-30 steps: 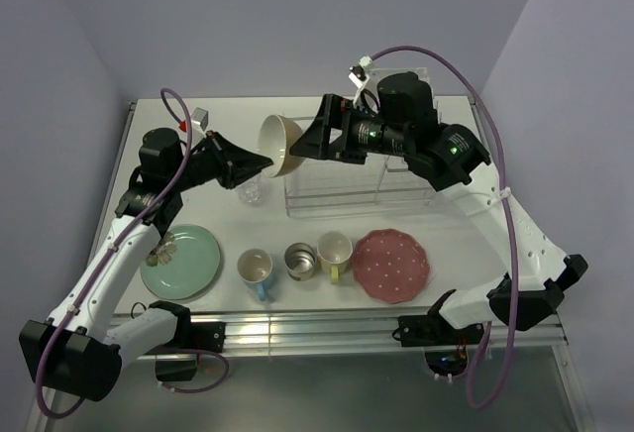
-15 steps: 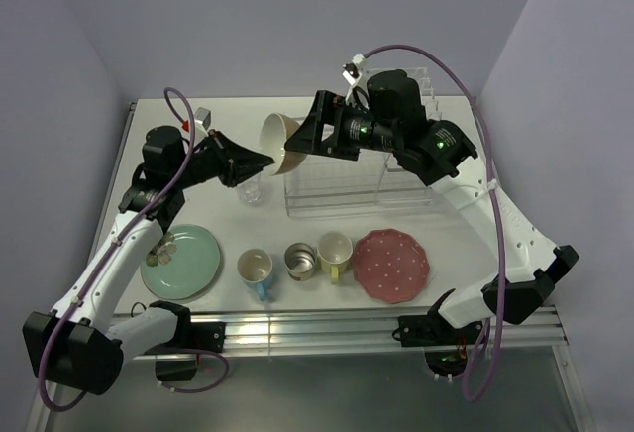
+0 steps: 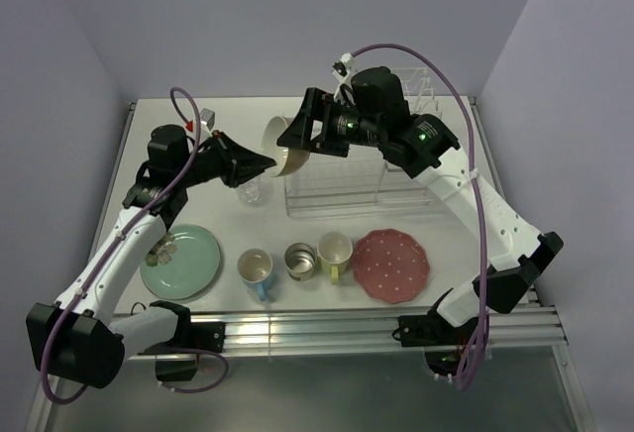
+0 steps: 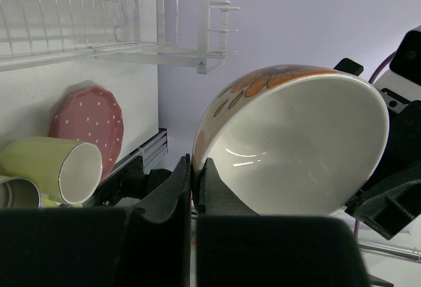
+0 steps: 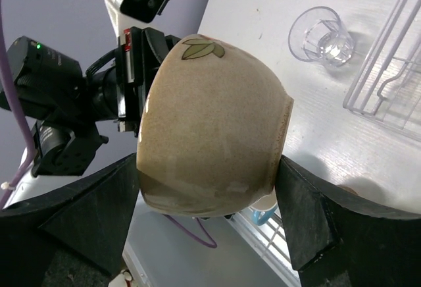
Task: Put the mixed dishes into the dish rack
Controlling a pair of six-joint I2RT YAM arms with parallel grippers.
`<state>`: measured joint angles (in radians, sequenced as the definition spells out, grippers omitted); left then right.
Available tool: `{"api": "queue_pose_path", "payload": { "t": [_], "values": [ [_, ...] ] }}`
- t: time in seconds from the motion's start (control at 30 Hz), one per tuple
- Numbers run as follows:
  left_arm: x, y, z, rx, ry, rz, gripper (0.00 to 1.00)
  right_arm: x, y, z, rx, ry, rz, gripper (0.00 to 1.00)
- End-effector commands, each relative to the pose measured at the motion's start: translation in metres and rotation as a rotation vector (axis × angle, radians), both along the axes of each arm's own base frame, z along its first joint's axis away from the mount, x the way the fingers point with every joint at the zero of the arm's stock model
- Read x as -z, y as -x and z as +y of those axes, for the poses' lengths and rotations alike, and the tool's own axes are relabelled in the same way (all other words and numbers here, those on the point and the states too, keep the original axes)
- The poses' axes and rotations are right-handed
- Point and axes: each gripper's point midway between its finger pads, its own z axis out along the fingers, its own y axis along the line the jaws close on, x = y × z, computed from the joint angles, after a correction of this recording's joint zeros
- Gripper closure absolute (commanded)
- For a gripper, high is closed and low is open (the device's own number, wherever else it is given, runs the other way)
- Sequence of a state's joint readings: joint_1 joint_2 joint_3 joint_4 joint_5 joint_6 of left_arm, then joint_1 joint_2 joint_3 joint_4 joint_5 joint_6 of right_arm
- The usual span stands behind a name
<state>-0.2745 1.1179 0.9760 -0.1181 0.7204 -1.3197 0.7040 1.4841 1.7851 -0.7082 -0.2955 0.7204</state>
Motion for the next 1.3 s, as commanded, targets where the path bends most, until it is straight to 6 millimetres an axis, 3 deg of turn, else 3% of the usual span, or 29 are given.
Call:
{"api": "queue_pose_path", "payload": {
  "t": [0.0, 0.07, 0.27, 0.37, 0.4, 0.43, 0.47, 0.73, 1.0, 1.03, 1.07, 1.27],
  "values": [
    [-0.034, 0.005, -0.004, 0.048, 0.037, -0.142, 1.00, -0.025, -0.005, 0.004, 0.014, -0.038, -0.067, 0.14],
    [-0.032, 0.004, -0.005, 0.049, 0.040, -0.138, 1.00, -0.024, -0.006, 0.004, 0.013, -0.039, -0.066, 0.17],
    [-0.026, -0.002, -0.007, 0.054, 0.026, -0.127, 1.00, -0.016, -0.008, 0.005, 0.020, -0.030, -0.059, 0.45],
    [-0.023, -0.007, -0.008, 0.059, 0.024, -0.123, 1.00, -0.013, -0.012, 0.004, 0.032, -0.012, -0.061, 0.71],
    [-0.022, -0.008, -0.009, 0.062, 0.026, -0.113, 1.00, -0.014, -0.012, 0.004, 0.031, -0.007, -0.070, 0.89],
    [-0.018, -0.011, -0.010, 0.063, 0.024, -0.102, 1.00, -0.011, -0.015, 0.004, 0.038, 0.003, -0.065, 0.98],
    [-0.023, -0.014, -0.011, 0.064, 0.032, -0.130, 1.00, -0.010, -0.017, 0.003, 0.044, 0.015, -0.068, 1.00],
    [-0.025, -0.031, -0.019, 0.091, 0.054, -0.131, 0.99, -0.003, -0.028, -0.002, 0.077, 0.075, -0.097, 1.00],
    [-0.025, -0.044, -0.026, 0.112, 0.086, -0.125, 0.66, 0.008, -0.045, -0.009, 0.126, 0.129, -0.096, 1.00],
    [-0.023, -0.046, -0.026, 0.114, 0.084, -0.119, 0.54, 0.011, -0.048, -0.010, 0.136, 0.140, -0.093, 1.00],
    [-0.023, -0.046, -0.026, 0.114, 0.083, -0.118, 0.48, 0.013, -0.050, -0.013, 0.143, 0.148, -0.087, 1.00],
    [-0.018, -0.053, -0.029, 0.118, 0.083, -0.109, 0.30, 0.025, -0.060, -0.020, 0.176, 0.183, -0.075, 1.00]
  ]
}}
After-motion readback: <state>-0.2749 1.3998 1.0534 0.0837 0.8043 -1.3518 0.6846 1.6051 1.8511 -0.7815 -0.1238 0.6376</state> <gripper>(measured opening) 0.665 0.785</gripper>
